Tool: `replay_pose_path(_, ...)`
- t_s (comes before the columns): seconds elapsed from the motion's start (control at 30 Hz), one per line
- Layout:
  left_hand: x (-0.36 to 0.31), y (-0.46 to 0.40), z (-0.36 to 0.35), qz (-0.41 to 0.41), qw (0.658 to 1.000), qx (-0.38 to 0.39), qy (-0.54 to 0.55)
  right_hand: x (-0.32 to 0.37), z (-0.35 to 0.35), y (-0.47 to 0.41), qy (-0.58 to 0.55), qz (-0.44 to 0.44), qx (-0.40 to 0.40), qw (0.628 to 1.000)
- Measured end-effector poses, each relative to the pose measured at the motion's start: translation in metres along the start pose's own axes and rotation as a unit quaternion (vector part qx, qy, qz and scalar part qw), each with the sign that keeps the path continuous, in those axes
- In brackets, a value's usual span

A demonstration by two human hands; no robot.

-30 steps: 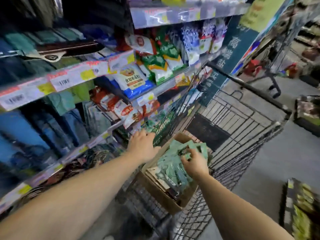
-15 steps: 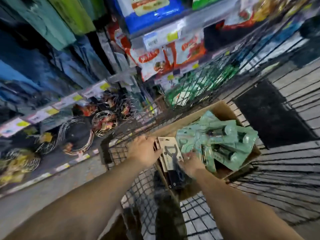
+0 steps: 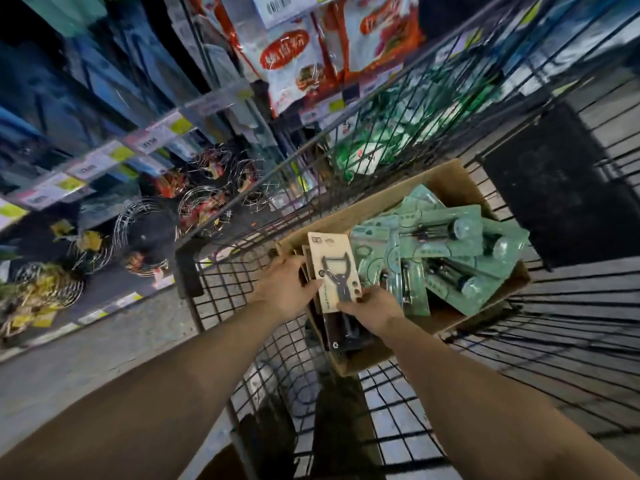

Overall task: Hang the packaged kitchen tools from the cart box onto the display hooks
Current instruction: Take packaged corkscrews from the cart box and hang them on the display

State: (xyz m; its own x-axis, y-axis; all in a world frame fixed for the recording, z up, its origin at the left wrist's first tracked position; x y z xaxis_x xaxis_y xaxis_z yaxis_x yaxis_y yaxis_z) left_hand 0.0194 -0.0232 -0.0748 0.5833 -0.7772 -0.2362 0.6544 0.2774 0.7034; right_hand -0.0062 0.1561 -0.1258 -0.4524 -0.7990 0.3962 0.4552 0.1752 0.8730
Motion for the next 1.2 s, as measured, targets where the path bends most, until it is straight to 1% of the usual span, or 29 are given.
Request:
replay_pose_path(0.07,-0.001,0.002,-0.006,0.033,0.992,0.021,0.117,0.004,-0.003,0.011,-0.053,0.042,0.008,0.998)
replay_pose_path(0.1,0.0,0.003,-0.01,0.052,0.983,0.019,0.177,0.007,-0.006,0.017,-0.074,0.059,0.021,0.995)
replay_pose_path(0.17,0.004,0.004,-0.014,0.088,0.961,-0.003,0.26,0.01,-0.015,0.021,-0.082,0.076,0.039,0.993)
replay_pose_path(0.23,0.011,0.004,-0.015,0.097,0.949,-0.026,0.299,0.006,-0.024,0.014,-0.096,0.056,0.02,0.994)
replay_pose_path(0.3,0.023,0.003,-0.015,0.096,0.942,-0.028,0.321,-0.003,-0.029,0.002,-0.065,0.019,-0.017,0.998)
replay_pose_path(0.37,0.033,0.004,-0.012,0.097,0.938,-0.016,0.334,-0.011,-0.036,-0.011,-0.021,-0.005,-0.02,1.0)
replay_pose_path(0.47,0.048,0.004,-0.014,0.09,0.939,-0.018,0.33,-0.009,-0.045,-0.015,0.018,-0.033,0.006,0.999)
replay_pose_path(0.63,0.059,0.008,-0.025,0.12,0.942,-0.022,0.311,-0.007,-0.047,-0.025,0.016,-0.089,0.02,0.996)
replay_pose_path(0.67,0.059,0.009,-0.027,0.123,0.944,-0.024,0.305,-0.009,-0.046,-0.029,0.007,-0.087,0.022,0.996)
replay_pose_path(0.8,0.056,0.013,-0.031,0.141,0.939,-0.034,0.313,-0.01,-0.035,-0.022,-0.111,-0.113,0.008,0.987)
replay_pose_path(0.83,0.054,0.015,-0.03,0.143,0.938,-0.041,0.314,-0.011,-0.033,-0.019,-0.123,-0.115,0.007,0.986)
replay_pose_path(0.87,0.052,0.017,-0.03,0.143,0.937,-0.047,0.315,-0.012,-0.032,-0.013,-0.131,-0.105,0.008,0.986)
replay_pose_path(0.93,0.051,0.02,-0.029,0.14,0.931,-0.057,0.333,-0.016,-0.031,-0.004,-0.147,-0.065,-0.014,0.987)
replay_pose_path(1.03,0.046,0.032,-0.019,0.113,0.925,-0.063,0.357,-0.007,-0.018,0.03,-0.167,-0.014,-0.052,0.984)
replay_pose_path(1.1,0.043,0.041,-0.009,0.093,0.922,-0.068,0.369,0.0,-0.012,0.048,-0.183,0.017,-0.055,0.981)
replay_pose_path(1.2,0.044,0.061,0.013,0.072,0.912,-0.088,0.394,0.03,-0.013,0.078,-0.154,0.085,-0.072,0.982)
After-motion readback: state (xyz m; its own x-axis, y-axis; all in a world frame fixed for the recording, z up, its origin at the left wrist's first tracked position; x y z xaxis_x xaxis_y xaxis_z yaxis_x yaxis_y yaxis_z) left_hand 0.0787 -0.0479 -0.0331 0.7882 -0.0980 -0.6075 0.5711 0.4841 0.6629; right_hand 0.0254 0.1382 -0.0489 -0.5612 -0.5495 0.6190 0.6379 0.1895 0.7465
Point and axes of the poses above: each hand's wrist, its own y-axis away from the middle knuckle, its own z-axis out of the back of the hand, x = y × z, the point moved 2 cm from there along -y, towards the middle knuckle, and after that the axes turned 1 degree about z, right-handed, at the moved point
